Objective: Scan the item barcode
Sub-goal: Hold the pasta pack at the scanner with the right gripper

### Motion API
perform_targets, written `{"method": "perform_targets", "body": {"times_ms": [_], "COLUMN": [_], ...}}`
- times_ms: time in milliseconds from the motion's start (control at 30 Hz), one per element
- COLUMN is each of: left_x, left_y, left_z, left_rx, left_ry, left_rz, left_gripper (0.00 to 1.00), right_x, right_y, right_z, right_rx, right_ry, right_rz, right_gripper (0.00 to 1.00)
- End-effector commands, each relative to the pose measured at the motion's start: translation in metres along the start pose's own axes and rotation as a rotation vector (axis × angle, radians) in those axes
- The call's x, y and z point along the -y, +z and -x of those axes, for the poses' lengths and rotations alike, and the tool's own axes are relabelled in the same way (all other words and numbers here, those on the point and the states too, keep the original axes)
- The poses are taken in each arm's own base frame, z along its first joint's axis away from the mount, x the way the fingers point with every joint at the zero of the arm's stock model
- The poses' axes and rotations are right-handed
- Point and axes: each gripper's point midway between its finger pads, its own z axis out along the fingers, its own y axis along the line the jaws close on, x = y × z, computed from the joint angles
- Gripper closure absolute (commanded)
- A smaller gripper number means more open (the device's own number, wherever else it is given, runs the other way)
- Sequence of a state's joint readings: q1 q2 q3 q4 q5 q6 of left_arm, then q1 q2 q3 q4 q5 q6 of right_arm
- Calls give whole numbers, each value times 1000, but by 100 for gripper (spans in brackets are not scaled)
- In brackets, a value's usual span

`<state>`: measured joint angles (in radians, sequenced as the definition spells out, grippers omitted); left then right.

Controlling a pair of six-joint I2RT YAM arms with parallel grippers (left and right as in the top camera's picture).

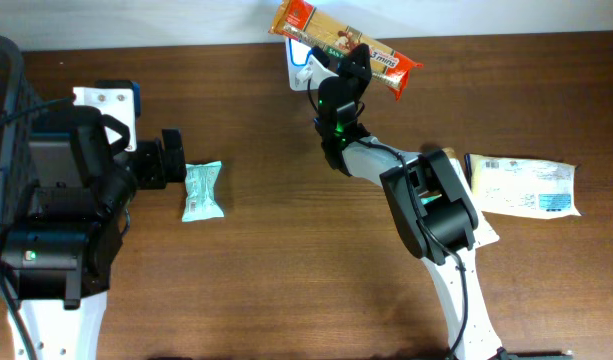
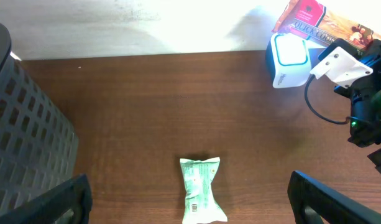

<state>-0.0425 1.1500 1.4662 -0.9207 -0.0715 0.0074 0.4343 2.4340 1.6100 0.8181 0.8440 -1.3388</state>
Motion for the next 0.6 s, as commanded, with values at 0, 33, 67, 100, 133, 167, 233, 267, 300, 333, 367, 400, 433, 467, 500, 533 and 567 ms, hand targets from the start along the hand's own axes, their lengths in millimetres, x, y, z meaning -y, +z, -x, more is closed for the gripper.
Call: {"method": "perform_targets", "body": {"times_ms": [0, 33, 67, 100, 133, 167, 233, 267, 300, 333, 367, 400, 433, 467, 500, 533, 567], "left_x": [-2, -2, -2, -2, -2, -2, -2, -2, -2, -2, -2, -2, -2, -2, -2, -2, -2], "left_y": [-3, -3, -3, -3, -3, -3, -3, -3, -3, -3, -3, -3, -3, -3, -3, -3, -3], "left_z": [3, 3, 3, 3, 3, 3, 3, 3, 3, 3, 3, 3, 3, 3, 3, 3, 3], "left_rx": [13, 13, 13, 13, 13, 13, 13, 13, 13, 13, 13, 13, 13, 13, 13, 13, 13], "left_ry": [10, 10, 10, 10, 10, 10, 10, 10, 10, 10, 10, 10, 10, 10, 10, 10, 10], "left_rz": [9, 9, 9, 9, 9, 9, 9, 9, 9, 9, 9, 9, 9, 9, 9, 9, 9], "left_gripper": [1, 1, 1, 1, 1, 1, 1, 1, 1, 1, 1, 1, 1, 1, 1, 1, 1], "right_x": [59, 58, 57, 56, 54, 53, 55, 60, 65, 71, 78, 85, 94, 96, 99, 102, 106], "right_y": [0, -3, -8, -14, -20, -24, -30, -33, -36, -41, -46, -50, -56, -59, -69, -75, -83], "right_z": [17, 22, 27, 35, 42, 46, 52, 54, 58, 63, 67, 71, 76, 78, 80, 81, 84], "right_rx": [28, 37, 49, 64, 78, 86, 94, 99, 107, 116, 125, 134, 144, 145, 141, 142, 151], "right_ry": [144, 144, 145, 151, 152, 152, 175, 219, 245, 250, 254, 259, 263, 272, 292, 309, 342], "right_rz": [-89, -86, -83, -83, -79, -76, -76, -77, -76, -73, -73, -74, -61, -38, 32, 74, 123], "right_gripper": [96, 96, 96, 96, 96, 96, 96, 96, 96, 96, 96, 96, 96, 96, 96, 96, 96]}}
